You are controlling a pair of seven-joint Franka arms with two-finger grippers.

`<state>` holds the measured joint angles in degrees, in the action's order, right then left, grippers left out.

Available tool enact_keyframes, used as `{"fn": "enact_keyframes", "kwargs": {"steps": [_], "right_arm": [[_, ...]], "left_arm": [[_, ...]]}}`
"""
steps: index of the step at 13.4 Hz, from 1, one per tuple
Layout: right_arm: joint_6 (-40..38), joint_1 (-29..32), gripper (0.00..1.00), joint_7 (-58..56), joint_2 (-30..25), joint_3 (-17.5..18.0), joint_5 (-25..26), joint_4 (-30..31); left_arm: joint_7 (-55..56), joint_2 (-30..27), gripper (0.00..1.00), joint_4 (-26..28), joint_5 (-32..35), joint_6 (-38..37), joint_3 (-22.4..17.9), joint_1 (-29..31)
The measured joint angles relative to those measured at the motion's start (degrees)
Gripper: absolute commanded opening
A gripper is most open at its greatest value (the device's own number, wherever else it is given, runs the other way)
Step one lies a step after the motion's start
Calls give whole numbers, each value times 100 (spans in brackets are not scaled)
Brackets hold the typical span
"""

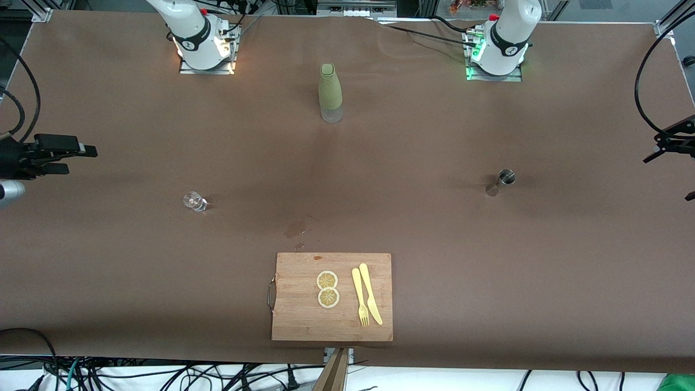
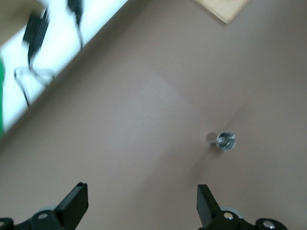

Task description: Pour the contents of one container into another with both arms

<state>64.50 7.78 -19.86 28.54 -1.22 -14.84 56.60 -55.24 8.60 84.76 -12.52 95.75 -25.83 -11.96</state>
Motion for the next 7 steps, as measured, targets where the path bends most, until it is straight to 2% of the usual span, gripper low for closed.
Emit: {"fn": "enact_keyframes", "kwargs": {"steps": [4,7], "right_arm": [[-387,-289,100,1439,-375,5,826,37],[-409,-538,100,2126,-833,53,1225,440]], "left_arm": [[2454,-496,100,454,310,-430,113,-124],[3622,-777,100,771,517,-502,264,-202]]}}
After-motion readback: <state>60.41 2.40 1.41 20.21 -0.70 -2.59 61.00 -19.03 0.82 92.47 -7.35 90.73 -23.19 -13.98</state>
